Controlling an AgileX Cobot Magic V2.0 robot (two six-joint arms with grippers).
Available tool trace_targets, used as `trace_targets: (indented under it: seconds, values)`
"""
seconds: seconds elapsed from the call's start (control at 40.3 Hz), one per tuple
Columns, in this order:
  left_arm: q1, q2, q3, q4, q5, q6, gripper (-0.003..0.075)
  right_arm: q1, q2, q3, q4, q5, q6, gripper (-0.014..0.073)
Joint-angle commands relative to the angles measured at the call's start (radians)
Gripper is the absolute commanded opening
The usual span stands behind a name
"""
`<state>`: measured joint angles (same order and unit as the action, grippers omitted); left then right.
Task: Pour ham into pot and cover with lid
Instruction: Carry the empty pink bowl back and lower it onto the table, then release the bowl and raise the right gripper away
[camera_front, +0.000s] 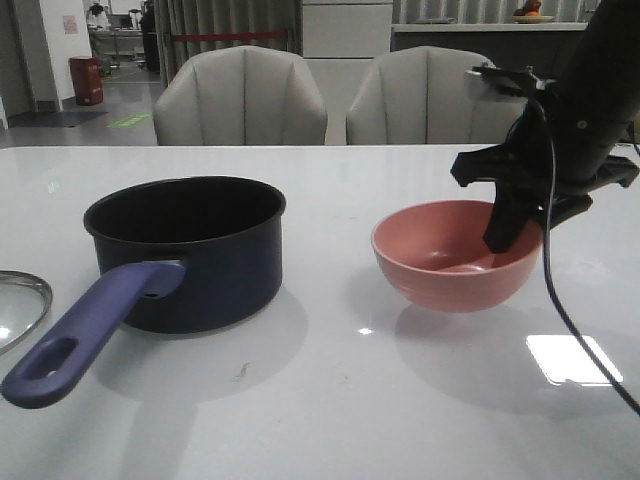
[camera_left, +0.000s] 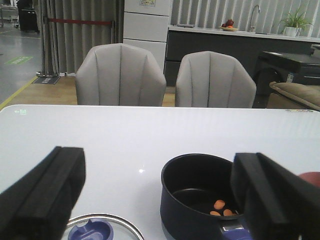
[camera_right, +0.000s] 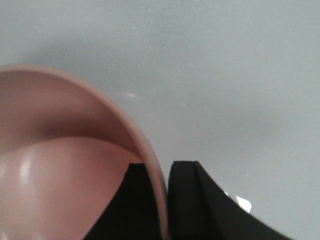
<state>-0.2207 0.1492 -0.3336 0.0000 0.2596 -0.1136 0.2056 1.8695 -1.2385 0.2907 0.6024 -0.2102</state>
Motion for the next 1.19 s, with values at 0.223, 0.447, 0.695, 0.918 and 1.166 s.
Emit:
trace_targets:
  seconds: [0.223, 0.447, 0.695, 0.918, 1.166]
  values:
    - [-0.007, 0.009, -0.029, -0.007, -0.08, -0.002, 0.0625, -0.013, -0.045, -0.04, -0.016, -0.05, 0.015, 0.0467]
    - [-0.007, 0.009, -0.029, -0.007, -0.08, -0.002, 0.0625, -0.013, -0.159, -0.049, -0.114, -0.012, 0.015, 0.0467]
    - [-0.007, 0.009, -0.029, -0.007, -0.08, -0.002, 0.0625, -0.009, -0.411, -0.007, -0.125, -0.013, 0.015, 0.0463]
    - [-0.007, 0.009, -0.029, -0.007, -0.08, -0.002, 0.0625, -0.009, -0.684, 0.212, -0.124, -0.204, 0.016, 0.0463]
    - [-0.007, 0.009, -0.029, -0.007, -0.08, -0.002, 0.0625, 0.036, -0.959, 0.487, -0.083, -0.466, 0.016, 0.0463]
